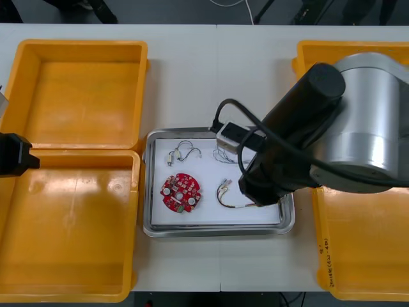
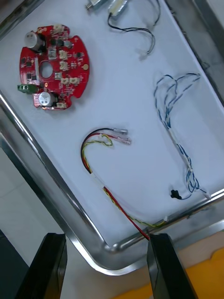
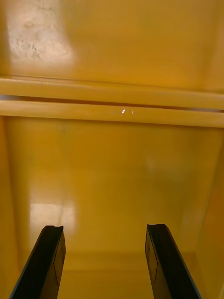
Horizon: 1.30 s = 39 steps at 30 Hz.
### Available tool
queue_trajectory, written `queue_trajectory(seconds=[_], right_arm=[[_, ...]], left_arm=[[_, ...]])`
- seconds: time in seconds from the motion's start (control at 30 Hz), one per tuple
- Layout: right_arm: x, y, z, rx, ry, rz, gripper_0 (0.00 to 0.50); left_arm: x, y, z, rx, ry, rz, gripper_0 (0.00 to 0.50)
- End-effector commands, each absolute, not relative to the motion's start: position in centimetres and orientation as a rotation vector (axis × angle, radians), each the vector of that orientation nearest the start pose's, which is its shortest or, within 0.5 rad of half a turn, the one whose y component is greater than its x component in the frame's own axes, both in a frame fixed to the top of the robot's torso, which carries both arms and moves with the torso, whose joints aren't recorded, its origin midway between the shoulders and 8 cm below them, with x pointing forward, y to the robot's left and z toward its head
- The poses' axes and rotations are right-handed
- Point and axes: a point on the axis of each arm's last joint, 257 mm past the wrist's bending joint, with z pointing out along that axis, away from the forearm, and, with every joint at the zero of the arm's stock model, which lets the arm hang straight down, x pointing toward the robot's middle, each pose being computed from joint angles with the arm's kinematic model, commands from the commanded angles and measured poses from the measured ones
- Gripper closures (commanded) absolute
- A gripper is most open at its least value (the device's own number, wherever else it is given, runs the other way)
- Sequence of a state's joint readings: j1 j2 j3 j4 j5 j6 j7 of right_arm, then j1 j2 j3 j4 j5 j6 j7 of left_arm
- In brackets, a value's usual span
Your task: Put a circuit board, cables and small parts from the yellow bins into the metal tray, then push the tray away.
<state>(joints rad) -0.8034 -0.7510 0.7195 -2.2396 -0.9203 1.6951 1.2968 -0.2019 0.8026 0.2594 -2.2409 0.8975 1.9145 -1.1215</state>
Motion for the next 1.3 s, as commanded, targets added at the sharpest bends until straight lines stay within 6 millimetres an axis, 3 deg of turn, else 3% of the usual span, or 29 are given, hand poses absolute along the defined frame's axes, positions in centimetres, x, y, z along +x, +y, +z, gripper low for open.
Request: queue_trajectory(seconds=[0.03, 0.3, 0.63, 1.0, 1.3], right_arm=[[35.4, -5.0, -18.9, -1.649, 2.125, -0.098, 0.0], [33.2, -3.4, -22.4, -1.805, 2.032, -0.111, 0.0], [31.8, -1.5, -26.6, -1.894, 1.957, -0.185, 0.0], [31.7, 0.5, -29.8, -1.918, 1.915, -0.17, 0.0], [30.8, -0.1, -31.9, -1.951, 1.92, -0.184, 0.0]], left_arm=[[35.8, 36.2, -14.9, 0.019, 2.663, 0.04, 0.0], [34.4, 36.6, -15.4, 0.039, 2.675, 0.053, 0.0], [34.1, 36.5, -15.6, 0.047, 2.678, 0.052, 0.0], [34.1, 36.5, -15.6, 0.047, 2.678, 0.052, 0.0], [34.1, 36.5, -15.6, 0.047, 2.678, 0.052, 0.0]])
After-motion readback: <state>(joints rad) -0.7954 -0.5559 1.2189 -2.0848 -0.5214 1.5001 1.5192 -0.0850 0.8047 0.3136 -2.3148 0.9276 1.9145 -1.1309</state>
